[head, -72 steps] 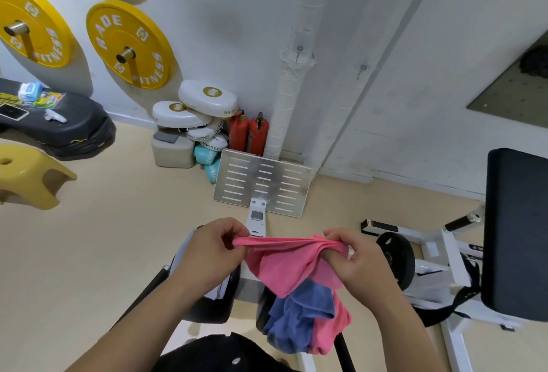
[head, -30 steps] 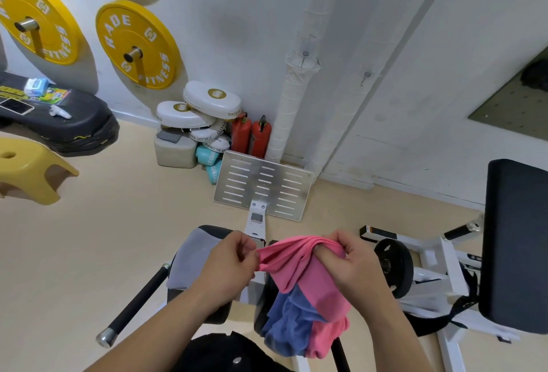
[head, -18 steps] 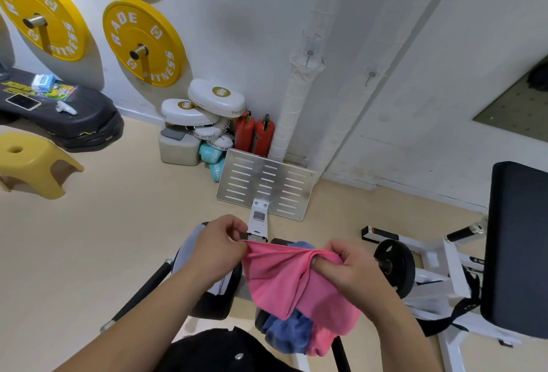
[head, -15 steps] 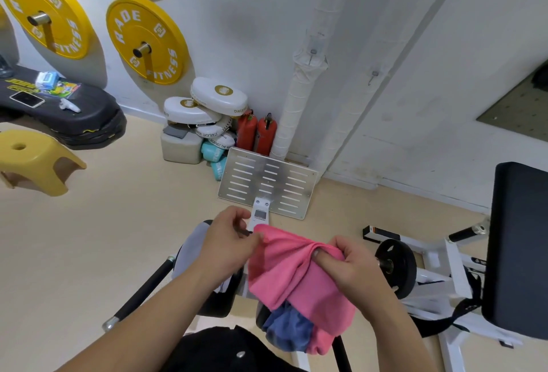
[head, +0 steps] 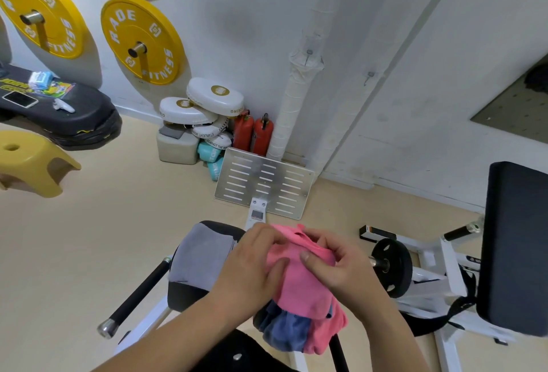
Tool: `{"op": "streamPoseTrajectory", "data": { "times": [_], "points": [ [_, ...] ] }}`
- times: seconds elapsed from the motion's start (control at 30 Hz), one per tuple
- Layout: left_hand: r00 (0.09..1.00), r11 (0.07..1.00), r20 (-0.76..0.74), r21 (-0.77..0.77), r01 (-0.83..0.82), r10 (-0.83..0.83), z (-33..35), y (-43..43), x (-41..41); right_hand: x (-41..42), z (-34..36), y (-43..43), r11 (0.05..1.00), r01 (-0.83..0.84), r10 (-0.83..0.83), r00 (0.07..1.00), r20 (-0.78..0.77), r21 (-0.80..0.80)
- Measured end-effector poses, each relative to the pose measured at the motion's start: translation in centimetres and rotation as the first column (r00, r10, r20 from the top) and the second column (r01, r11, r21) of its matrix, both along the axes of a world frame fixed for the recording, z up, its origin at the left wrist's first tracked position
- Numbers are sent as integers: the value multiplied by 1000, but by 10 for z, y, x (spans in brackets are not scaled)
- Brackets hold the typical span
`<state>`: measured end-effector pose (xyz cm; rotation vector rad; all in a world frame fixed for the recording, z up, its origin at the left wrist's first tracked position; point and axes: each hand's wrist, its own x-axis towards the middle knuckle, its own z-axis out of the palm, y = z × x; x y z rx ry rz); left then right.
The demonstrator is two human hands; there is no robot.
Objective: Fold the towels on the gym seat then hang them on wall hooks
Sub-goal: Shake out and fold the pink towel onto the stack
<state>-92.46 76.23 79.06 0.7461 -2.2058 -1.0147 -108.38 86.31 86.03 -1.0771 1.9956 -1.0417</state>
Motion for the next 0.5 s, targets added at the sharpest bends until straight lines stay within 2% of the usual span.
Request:
{"op": "streamPoseTrajectory", "data": {
  "times": [0.1,0.2,0.3,0.4,0.5],
  "points": [
    [1000,994,-20,-111,-2,0,-1,1,-3,-2,-4,3,1000,10,-10,999,-36,-8],
    [998,980,-41,-196,28,-37,1,2,-4,-4,-4,5,996,-86,87,990,-109,12],
    [996,976,-70,-214,36,-52,3,2,-4,-5,-3,6,989,-134,142,980,-136,64],
    [988,963,-79,-245,111,-133,1,5,-4,-6,-4,8,989,-134,142,981,-135,67],
    [985,974,-101,-196,116,-138,1,11,-2,-5,-1,10,983,-157,166,981,-101,93]
  ]
}}
